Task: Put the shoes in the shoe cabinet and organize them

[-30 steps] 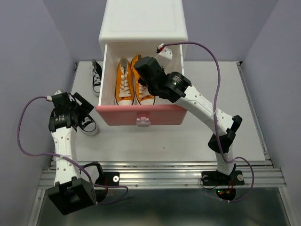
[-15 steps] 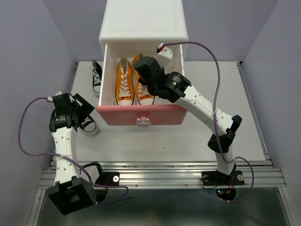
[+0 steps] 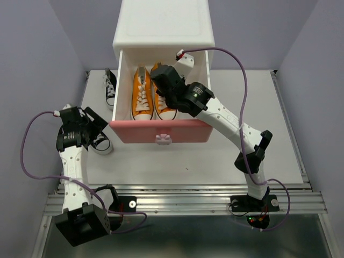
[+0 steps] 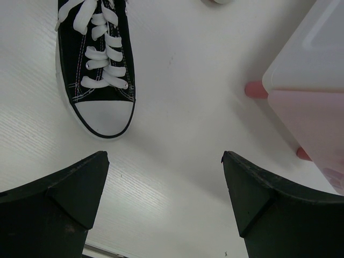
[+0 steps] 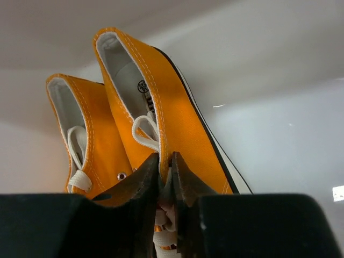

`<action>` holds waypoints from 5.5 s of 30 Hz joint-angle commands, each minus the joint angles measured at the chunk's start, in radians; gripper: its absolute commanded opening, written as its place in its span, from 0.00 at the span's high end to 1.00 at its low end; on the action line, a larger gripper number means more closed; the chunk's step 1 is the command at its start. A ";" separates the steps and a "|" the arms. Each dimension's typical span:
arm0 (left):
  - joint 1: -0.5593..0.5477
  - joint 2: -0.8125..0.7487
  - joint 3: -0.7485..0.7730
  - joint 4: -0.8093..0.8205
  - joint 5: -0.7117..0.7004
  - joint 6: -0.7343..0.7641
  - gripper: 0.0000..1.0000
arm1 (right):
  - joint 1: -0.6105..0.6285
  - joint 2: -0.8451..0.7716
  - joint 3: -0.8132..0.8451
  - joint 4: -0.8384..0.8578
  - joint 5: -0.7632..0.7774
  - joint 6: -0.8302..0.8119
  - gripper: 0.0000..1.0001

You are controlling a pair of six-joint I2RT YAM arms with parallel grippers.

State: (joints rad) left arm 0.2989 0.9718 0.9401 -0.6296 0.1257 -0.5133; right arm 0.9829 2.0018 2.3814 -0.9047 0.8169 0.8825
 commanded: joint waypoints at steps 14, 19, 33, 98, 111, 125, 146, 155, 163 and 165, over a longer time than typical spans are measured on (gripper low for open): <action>0.003 -0.036 0.048 -0.013 -0.003 0.010 0.01 | -0.013 -0.109 -0.044 0.277 0.007 -0.143 0.25; 0.003 -0.009 0.117 -0.019 0.011 0.018 0.01 | -0.013 -0.173 -0.073 0.368 -0.033 -0.227 0.15; 0.003 0.113 0.376 0.022 0.087 -0.008 0.01 | -0.013 -0.339 -0.199 0.426 -0.099 -0.353 0.00; -0.368 0.771 1.402 -0.064 0.111 0.093 0.01 | 0.543 -0.494 -0.513 -0.068 -0.218 -0.341 0.00; -0.408 0.772 1.335 -0.055 0.039 0.088 0.01 | 0.562 -0.408 -0.355 -0.299 0.260 0.027 0.00; -0.412 0.673 1.131 0.044 -0.018 0.075 0.01 | 0.562 -0.253 -0.220 -0.388 0.332 0.234 0.11; -0.412 0.628 1.034 0.087 -0.017 0.070 0.01 | 0.562 -0.161 -0.039 -0.309 0.389 0.121 0.92; -0.412 0.619 1.026 0.084 -0.012 0.068 0.01 | 0.562 -0.213 -0.019 -0.002 0.502 -0.227 0.99; -0.412 0.613 0.993 0.107 0.000 0.048 0.01 | 0.473 -0.297 -0.123 0.039 0.490 -0.228 0.99; -0.412 0.614 0.988 0.113 0.003 0.047 0.01 | 0.406 -0.325 -0.218 0.104 0.402 -0.249 0.99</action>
State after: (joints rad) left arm -0.1116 1.5852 1.9808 -0.3248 0.1066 -0.5323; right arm 1.5166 1.7912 2.2436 -0.9962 1.2224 0.6651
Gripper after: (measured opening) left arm 0.986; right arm 0.603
